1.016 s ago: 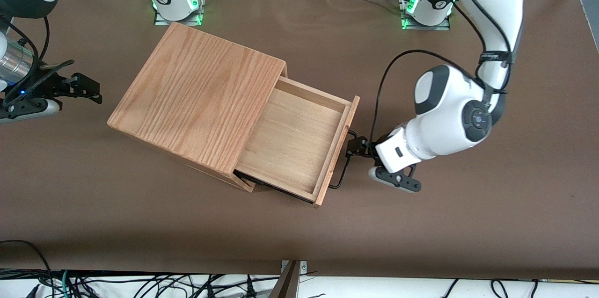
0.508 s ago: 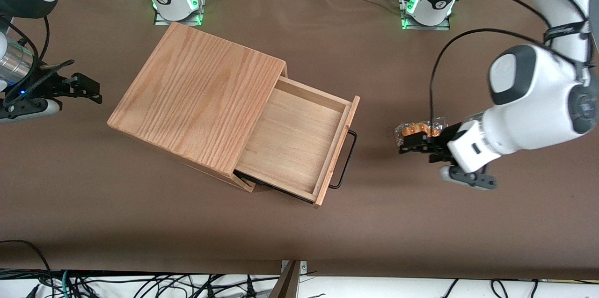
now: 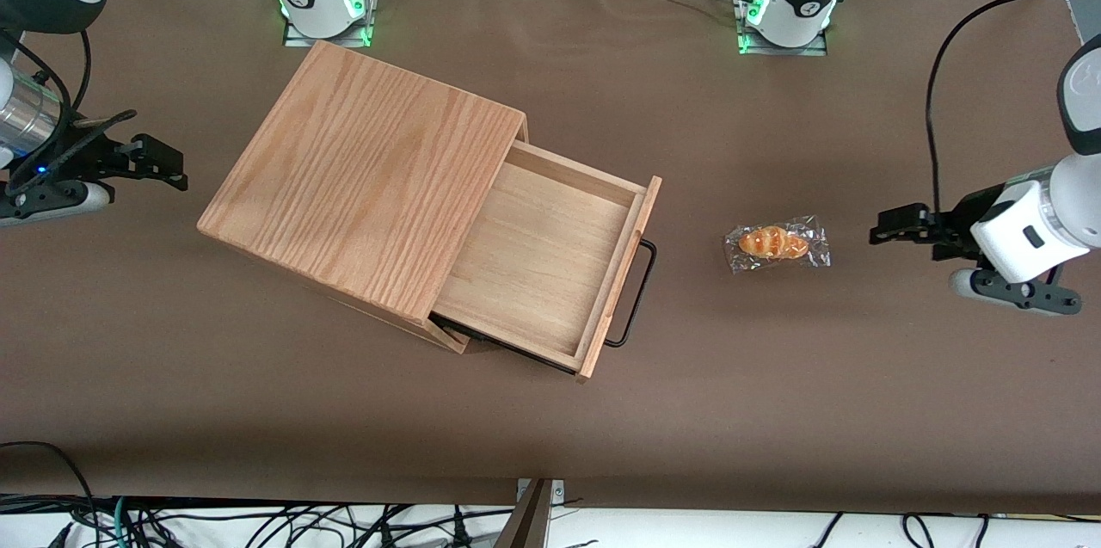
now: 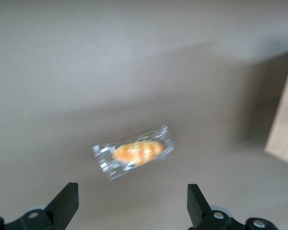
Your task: Open top drawer with left arm
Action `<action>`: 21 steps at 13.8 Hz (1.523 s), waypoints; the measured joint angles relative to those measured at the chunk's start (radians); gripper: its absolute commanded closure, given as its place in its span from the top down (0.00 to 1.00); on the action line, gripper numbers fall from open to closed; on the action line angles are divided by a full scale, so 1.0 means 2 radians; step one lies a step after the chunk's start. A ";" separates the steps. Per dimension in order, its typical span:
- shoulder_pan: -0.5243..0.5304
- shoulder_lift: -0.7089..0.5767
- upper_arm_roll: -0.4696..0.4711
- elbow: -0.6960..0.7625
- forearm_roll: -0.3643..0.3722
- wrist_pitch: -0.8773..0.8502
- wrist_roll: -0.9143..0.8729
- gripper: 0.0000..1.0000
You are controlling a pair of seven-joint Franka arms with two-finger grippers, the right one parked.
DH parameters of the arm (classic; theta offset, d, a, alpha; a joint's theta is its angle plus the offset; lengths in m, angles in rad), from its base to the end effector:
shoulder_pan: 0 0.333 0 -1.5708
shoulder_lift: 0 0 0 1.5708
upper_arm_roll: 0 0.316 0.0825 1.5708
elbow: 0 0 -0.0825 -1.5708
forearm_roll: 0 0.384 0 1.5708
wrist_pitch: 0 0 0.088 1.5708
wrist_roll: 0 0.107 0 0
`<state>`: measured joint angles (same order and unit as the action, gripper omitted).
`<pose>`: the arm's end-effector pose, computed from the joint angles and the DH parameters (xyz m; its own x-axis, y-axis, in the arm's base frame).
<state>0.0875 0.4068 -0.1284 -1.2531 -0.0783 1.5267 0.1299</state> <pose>0.6628 -0.0193 0.5234 0.9794 -0.1684 -0.1116 -0.1517 -0.9779 0.1440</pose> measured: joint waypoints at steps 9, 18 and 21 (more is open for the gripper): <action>-0.036 -0.137 0.062 -0.111 0.022 0.011 0.030 1.00; -0.102 -0.204 0.122 -0.213 0.022 0.044 0.030 1.00; -0.074 -0.204 0.094 -0.213 0.026 0.046 0.034 1.00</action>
<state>-0.0614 -0.0015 0.0596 -1.6796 -0.0272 1.6184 0.1974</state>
